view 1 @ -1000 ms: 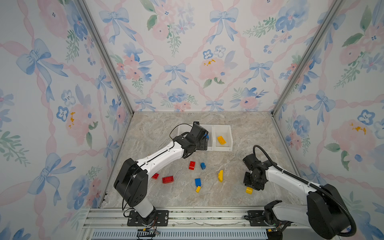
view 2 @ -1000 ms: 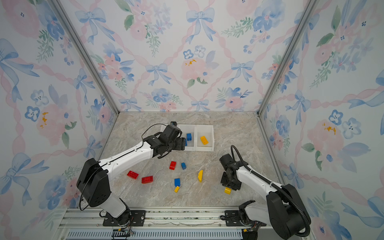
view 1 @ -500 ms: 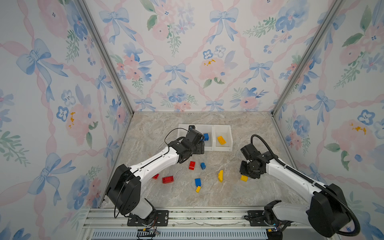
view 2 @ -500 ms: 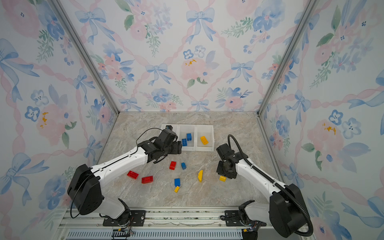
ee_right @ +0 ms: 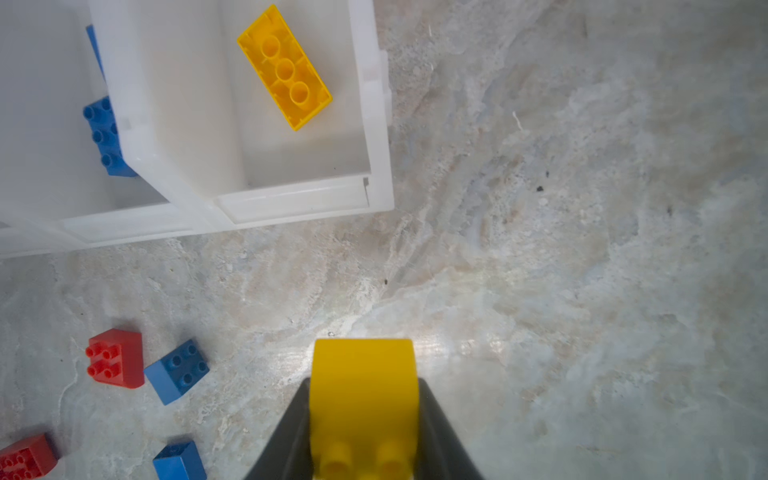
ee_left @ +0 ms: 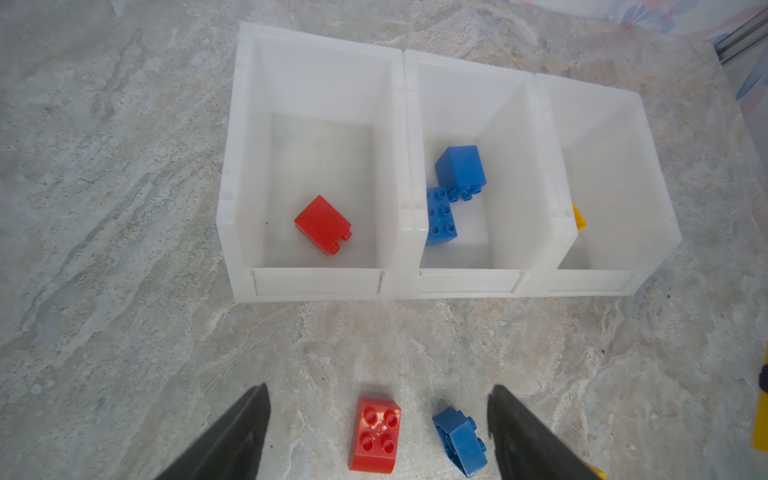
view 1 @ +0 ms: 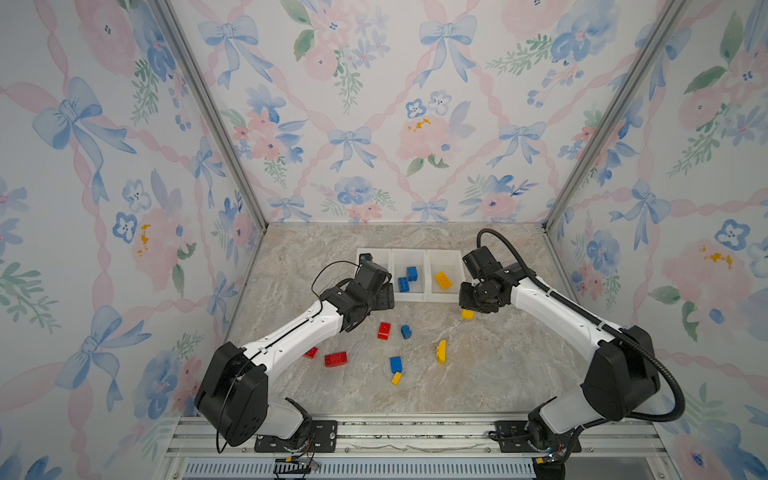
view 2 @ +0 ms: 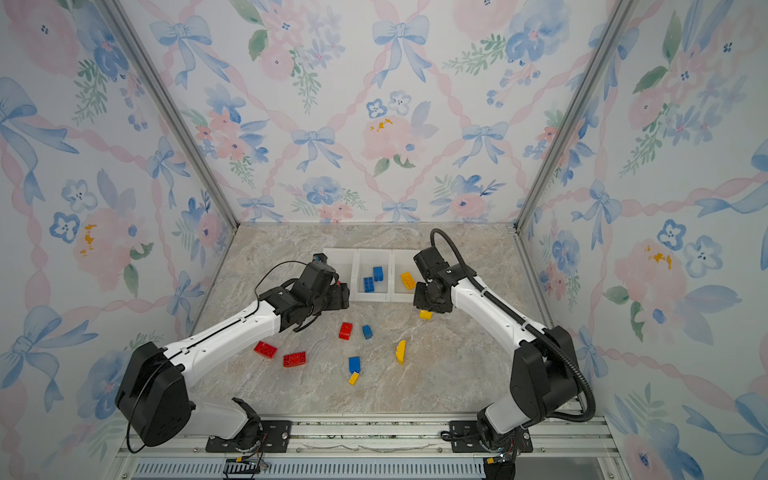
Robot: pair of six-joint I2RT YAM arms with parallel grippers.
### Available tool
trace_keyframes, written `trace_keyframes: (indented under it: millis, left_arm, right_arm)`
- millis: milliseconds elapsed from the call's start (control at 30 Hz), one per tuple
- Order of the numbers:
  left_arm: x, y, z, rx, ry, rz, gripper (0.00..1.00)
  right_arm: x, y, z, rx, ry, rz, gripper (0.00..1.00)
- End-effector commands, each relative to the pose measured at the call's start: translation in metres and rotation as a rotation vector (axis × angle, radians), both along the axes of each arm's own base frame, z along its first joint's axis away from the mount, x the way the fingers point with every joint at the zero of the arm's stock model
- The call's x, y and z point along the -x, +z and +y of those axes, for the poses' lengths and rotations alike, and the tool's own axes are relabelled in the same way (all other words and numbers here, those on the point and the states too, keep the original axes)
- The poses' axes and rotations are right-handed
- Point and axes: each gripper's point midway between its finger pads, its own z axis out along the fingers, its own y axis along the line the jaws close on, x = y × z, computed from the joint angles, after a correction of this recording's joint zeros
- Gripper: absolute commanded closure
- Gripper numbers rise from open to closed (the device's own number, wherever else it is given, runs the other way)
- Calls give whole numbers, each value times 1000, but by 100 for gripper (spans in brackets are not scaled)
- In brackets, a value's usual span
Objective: Sort the legos into containers by color
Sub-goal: 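Lift the yellow brick and carry it over the bin's end compartment with the right gripper, then open the right gripper to drop the yellow brick into the end compartment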
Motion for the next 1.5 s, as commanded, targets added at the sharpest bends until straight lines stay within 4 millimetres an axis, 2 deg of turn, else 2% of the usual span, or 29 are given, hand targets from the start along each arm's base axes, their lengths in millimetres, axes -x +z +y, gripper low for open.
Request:
trace_keyframes:
  millis: [0,33,333,500,700,867,933,1067,1200,1467]
  left_arm:
    - [-1,3,9,11,24,-18,16]
    - [-1,3,10,10,27,-18,15]
    - [0,4,23,13,59,-26,15]
    - [0,5,29,18,81,-31,15]
    - [1,5,31,27,102,-30,14]
    - [2,4,34,28,117,-31,14]
    - [2,2,35,27,121,-27,14]
    - [1,1,35,32,128,-23,14]
    - [1,-2,35,32,137,-15,14]
    - [2,-4,39,31,162,-13,14]
  right_arm:
    - [-20,10,12,28,71,-34,77]
    - [-26,2,15,40,79,-19,77]
    - [-96,-5,40,33,108,-44,77]
    - [-130,-16,41,16,84,-36,77]
    - [-155,-37,36,-7,52,-6,77]
    - [-165,-48,32,-19,39,11,76]
    - [-168,-50,31,-21,38,14,73]
    - [-169,-49,29,-17,45,17,57]
    - [-167,-46,27,-21,47,17,47]
    - [-157,-28,24,-39,45,-16,46]
